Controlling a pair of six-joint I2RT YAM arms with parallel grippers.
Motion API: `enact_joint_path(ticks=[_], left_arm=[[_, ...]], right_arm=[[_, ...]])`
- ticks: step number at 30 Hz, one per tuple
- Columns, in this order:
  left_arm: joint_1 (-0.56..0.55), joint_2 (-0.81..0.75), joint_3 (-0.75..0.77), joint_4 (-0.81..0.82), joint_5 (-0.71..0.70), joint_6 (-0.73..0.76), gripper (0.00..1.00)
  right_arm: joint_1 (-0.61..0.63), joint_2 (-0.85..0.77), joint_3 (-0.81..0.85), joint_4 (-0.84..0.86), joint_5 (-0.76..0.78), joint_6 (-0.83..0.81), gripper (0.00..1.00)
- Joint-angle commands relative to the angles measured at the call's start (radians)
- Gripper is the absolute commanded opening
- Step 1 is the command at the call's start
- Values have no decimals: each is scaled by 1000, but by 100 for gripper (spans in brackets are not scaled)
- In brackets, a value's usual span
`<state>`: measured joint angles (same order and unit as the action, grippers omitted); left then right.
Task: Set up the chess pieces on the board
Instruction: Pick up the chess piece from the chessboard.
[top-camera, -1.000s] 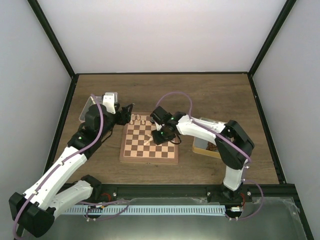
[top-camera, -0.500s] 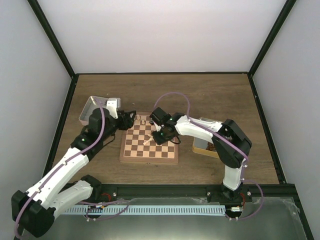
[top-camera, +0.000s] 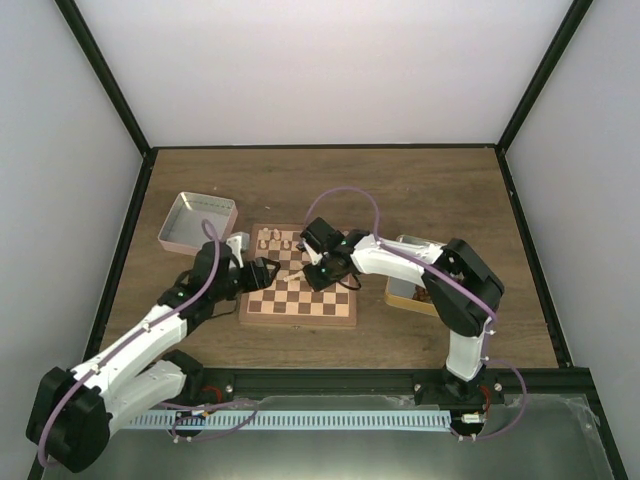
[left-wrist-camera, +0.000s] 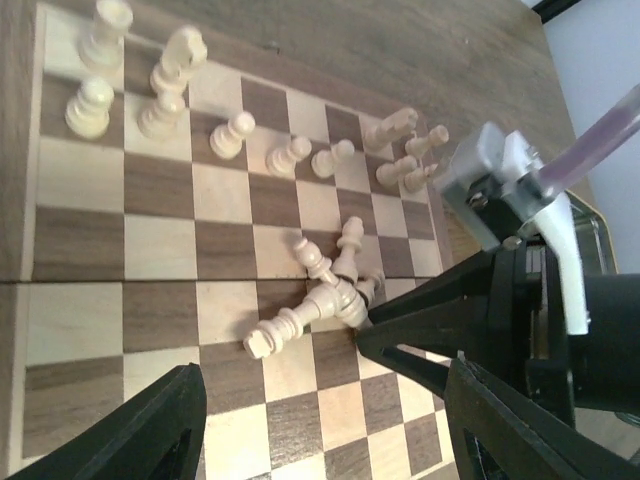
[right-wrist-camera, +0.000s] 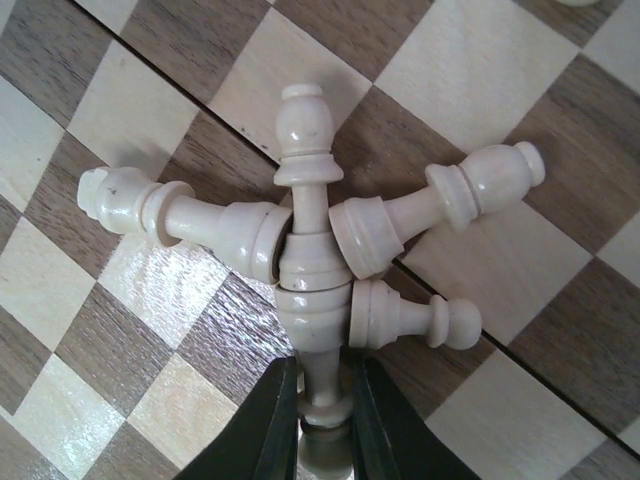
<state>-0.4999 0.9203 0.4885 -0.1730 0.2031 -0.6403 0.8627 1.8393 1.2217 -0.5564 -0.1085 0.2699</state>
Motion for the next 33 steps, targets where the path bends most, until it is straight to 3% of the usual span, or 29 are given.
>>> enact_joint_path(ticks=[1,20,33], left_arm=[[0,24,-44,106,75,-92,67],[0,121,-253,447,157,-270,66],[0,187,-222,542,201,-289,63]], right_arm=[[7,-10,-35,24,-26,-2,3],[-27,-115,-77,151,-317,157,1],[-31,-111,-109,184,-324,84,1]])
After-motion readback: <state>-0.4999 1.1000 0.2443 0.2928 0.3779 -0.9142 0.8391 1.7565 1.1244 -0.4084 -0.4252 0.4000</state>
